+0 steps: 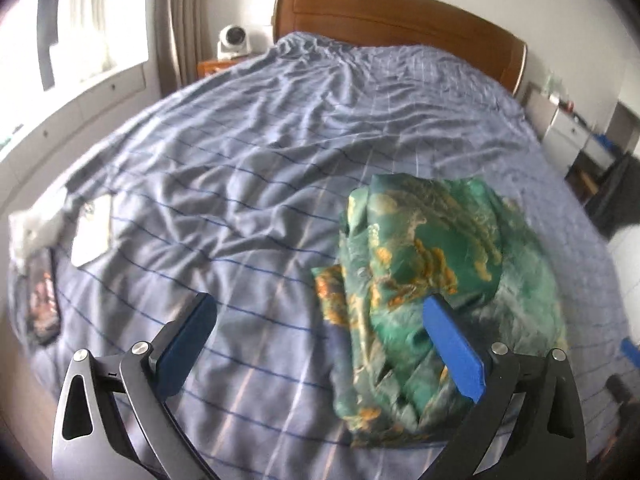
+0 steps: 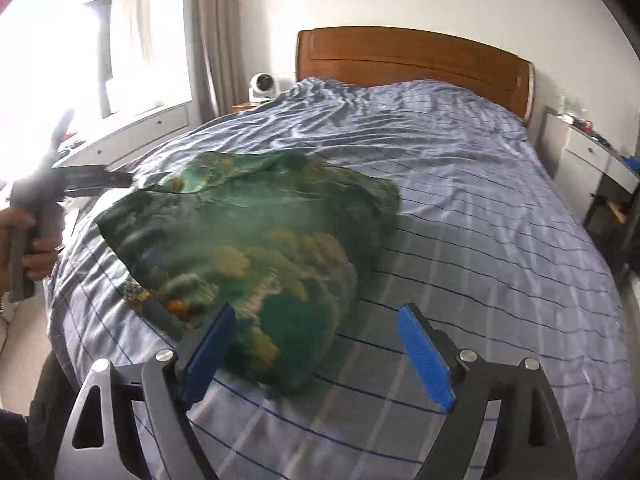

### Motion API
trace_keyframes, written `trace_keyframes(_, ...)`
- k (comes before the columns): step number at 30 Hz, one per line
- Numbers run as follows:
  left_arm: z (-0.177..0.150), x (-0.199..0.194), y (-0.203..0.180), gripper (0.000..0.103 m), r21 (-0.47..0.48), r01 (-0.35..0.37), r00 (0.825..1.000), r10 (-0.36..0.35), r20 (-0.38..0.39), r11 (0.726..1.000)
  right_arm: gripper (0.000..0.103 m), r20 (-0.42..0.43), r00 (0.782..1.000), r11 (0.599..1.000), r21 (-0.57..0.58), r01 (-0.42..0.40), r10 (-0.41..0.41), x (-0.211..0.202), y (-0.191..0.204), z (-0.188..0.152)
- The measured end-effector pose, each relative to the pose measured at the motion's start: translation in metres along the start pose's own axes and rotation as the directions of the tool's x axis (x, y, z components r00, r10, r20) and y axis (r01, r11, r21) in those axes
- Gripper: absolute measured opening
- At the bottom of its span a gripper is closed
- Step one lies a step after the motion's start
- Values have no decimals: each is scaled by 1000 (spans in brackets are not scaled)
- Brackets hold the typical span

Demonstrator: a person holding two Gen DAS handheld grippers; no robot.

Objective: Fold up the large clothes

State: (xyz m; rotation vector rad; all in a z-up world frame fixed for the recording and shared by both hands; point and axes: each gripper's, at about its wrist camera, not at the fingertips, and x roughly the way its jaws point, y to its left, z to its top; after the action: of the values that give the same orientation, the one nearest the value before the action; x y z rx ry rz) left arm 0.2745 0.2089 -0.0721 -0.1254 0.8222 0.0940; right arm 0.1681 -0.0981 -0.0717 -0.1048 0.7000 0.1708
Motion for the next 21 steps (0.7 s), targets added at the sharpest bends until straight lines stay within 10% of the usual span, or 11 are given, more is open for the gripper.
trace_keyframes(12,-3,-24,-17,103,90,-66,996,61,58,994,85,-33,996,995,56,81,-79,-9,-27,-20)
trace_keyframes(21,-5,-3,32,102,-80,79,991,-87,-97,994,85,-37,992,993,-8,117,-118,-15,-21,-25)
